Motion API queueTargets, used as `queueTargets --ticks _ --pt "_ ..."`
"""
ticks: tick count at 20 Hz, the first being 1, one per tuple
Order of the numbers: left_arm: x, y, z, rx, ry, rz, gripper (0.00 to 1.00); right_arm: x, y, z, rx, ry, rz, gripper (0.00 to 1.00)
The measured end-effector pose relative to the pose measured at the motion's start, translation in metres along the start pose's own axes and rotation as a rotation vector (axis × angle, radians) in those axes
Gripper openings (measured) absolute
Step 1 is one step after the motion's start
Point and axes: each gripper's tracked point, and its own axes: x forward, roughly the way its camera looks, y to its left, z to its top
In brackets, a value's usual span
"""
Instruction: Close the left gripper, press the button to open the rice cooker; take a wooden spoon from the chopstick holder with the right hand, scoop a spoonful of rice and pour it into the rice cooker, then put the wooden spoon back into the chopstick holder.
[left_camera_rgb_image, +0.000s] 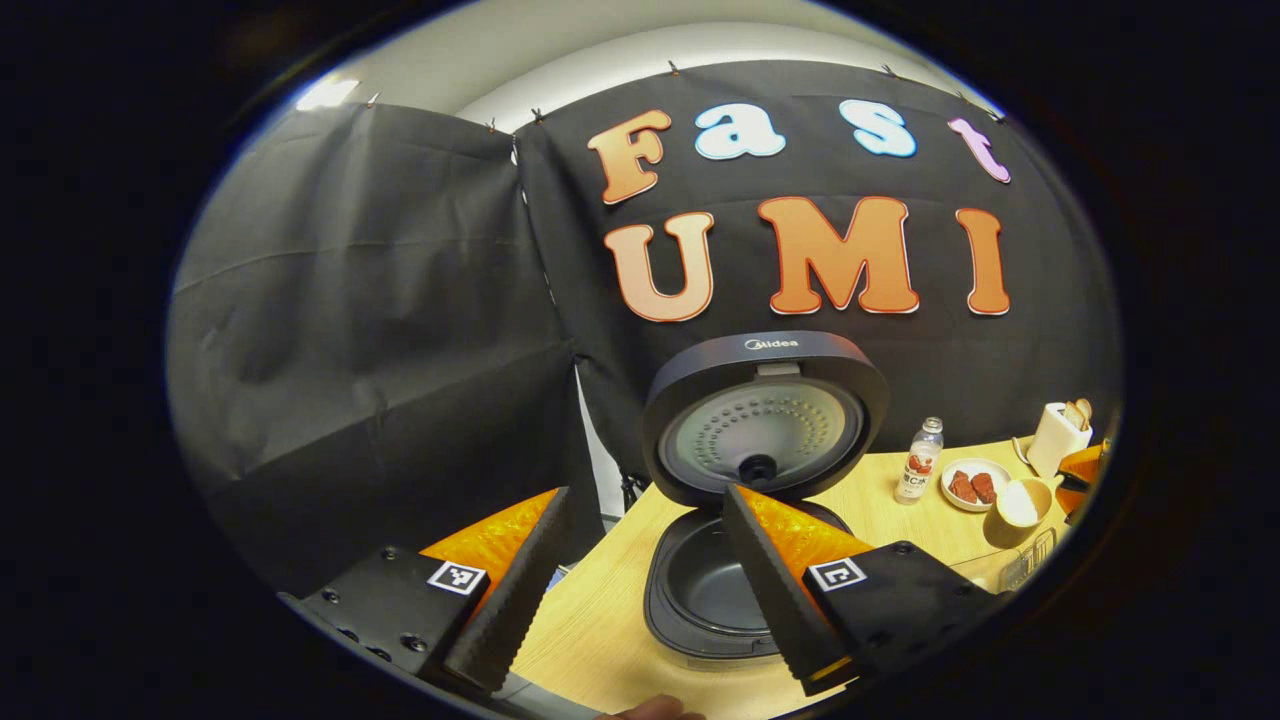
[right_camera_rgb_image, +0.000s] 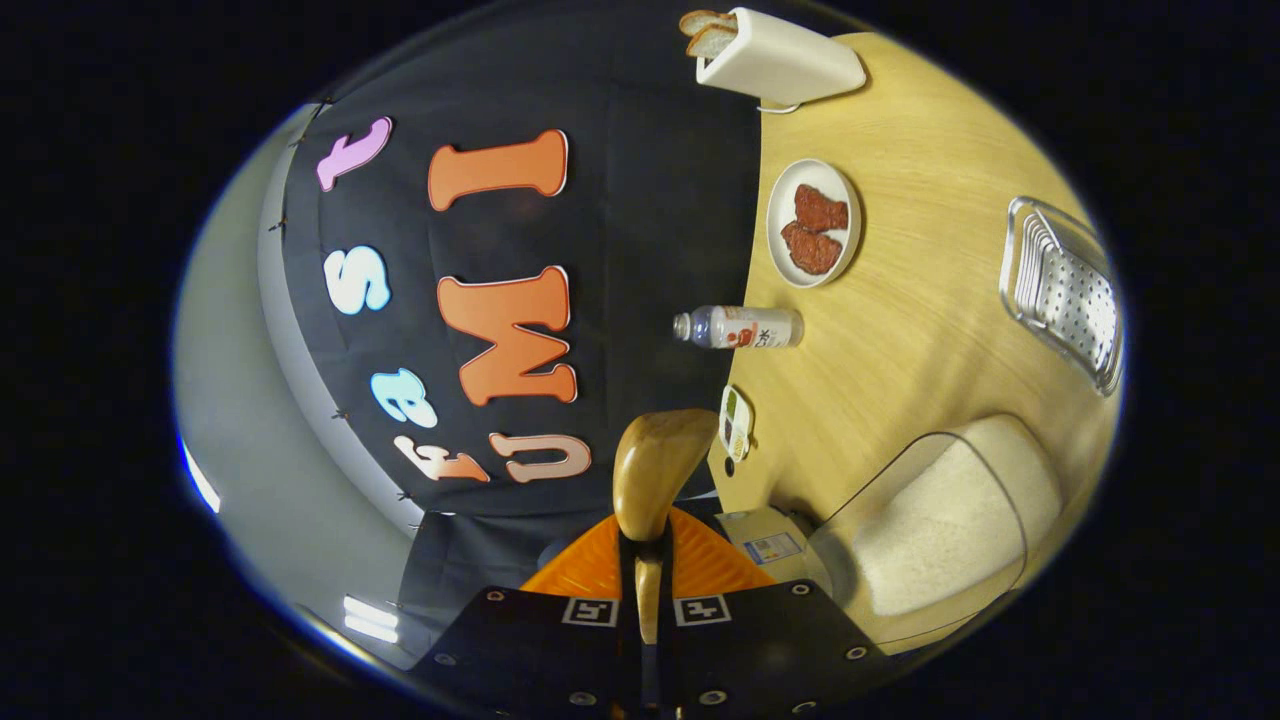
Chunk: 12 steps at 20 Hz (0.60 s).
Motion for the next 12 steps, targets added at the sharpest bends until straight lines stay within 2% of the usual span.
queueTargets --ticks 3,5,6,7,11,12 --pt "-0.009 0.009 -0.004 -0.028 -0.013 -0.006 1.0 0.026 0.012 -0.026 -0.004 0.055 0.007 0.06" --pt "-0.014 0.02 -0.004 -0.02 -0.027 0.01 0.96 0.044 0.019 -0.042 -0.01 0.092 0.011 0.06" --pt "-0.016 0.025 -0.004 -0.019 -0.032 0.017 1.0 0.053 0.023 -0.051 -0.013 0.111 0.012 0.06" --pt "-0.018 0.031 -0.005 -0.027 -0.036 0.028 0.96 0.063 0.024 -0.06 -0.022 0.128 0.001 0.06" --pt "-0.02 0.048 -0.011 -0.077 -0.025 0.057 1.0 0.091 0.022 -0.095 -0.097 0.18 -0.039 0.06" --pt "-0.021 0.058 -0.013 -0.08 -0.027 0.068 0.97 0.097 0.023 -0.104 -0.102 0.194 -0.04 0.06"
